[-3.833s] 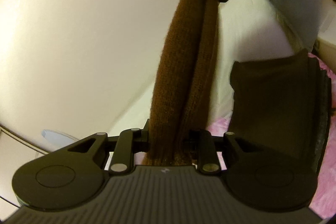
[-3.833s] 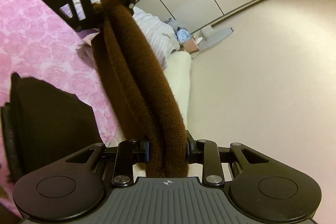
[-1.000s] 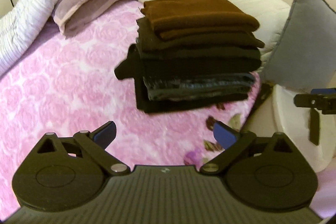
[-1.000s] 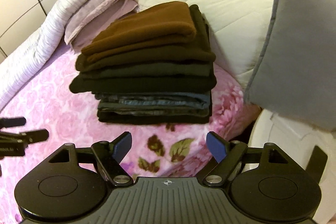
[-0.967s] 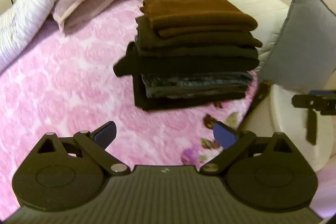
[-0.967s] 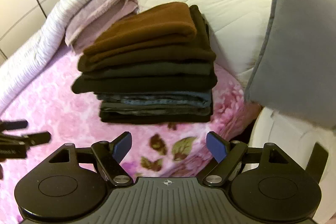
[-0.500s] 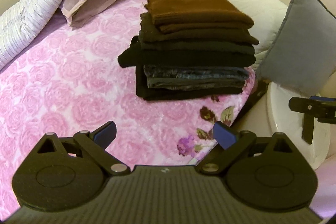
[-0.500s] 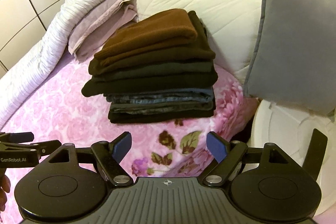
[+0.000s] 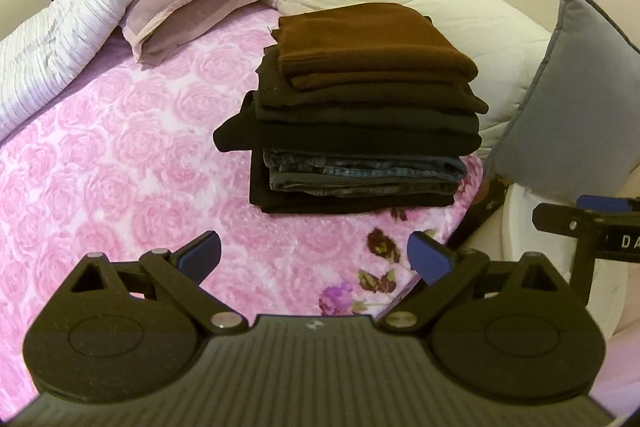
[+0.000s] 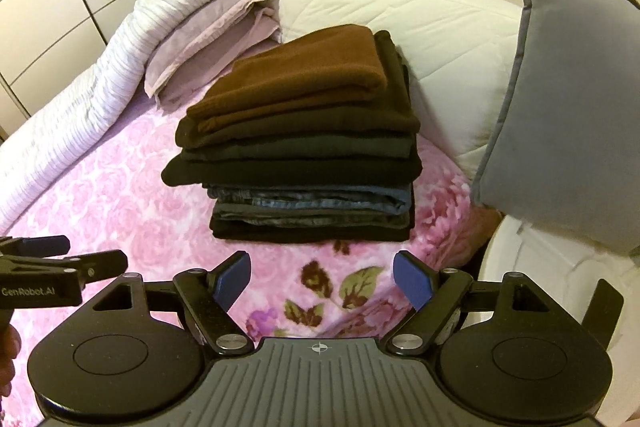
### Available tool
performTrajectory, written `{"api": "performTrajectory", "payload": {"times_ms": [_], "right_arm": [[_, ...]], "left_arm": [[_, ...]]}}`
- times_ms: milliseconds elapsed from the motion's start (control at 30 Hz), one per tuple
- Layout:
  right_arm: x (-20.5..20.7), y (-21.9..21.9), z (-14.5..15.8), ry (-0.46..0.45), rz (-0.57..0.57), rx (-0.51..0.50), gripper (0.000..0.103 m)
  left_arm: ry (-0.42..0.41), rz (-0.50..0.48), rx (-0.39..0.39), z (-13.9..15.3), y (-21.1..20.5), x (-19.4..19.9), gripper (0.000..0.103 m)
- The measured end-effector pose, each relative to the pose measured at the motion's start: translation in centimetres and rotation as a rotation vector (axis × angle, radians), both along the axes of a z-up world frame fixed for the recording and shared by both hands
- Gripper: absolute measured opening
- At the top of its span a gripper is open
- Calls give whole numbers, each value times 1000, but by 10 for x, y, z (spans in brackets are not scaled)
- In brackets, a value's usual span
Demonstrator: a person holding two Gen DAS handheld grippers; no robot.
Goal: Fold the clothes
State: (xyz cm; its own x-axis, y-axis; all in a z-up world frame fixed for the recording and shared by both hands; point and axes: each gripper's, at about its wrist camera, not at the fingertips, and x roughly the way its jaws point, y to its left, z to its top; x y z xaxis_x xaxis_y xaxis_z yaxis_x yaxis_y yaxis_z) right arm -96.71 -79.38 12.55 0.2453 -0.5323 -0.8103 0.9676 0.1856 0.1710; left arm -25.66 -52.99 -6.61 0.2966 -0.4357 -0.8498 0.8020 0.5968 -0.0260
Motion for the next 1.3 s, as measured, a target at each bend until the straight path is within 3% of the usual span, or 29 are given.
{"api": "performTrajectory", "payload": {"times_ms": [1300], "right_arm": [[22, -1, 2, 26, 31, 16, 82]], "left_arm": [[17, -28, 14, -11, -16, -3, 99]]}}
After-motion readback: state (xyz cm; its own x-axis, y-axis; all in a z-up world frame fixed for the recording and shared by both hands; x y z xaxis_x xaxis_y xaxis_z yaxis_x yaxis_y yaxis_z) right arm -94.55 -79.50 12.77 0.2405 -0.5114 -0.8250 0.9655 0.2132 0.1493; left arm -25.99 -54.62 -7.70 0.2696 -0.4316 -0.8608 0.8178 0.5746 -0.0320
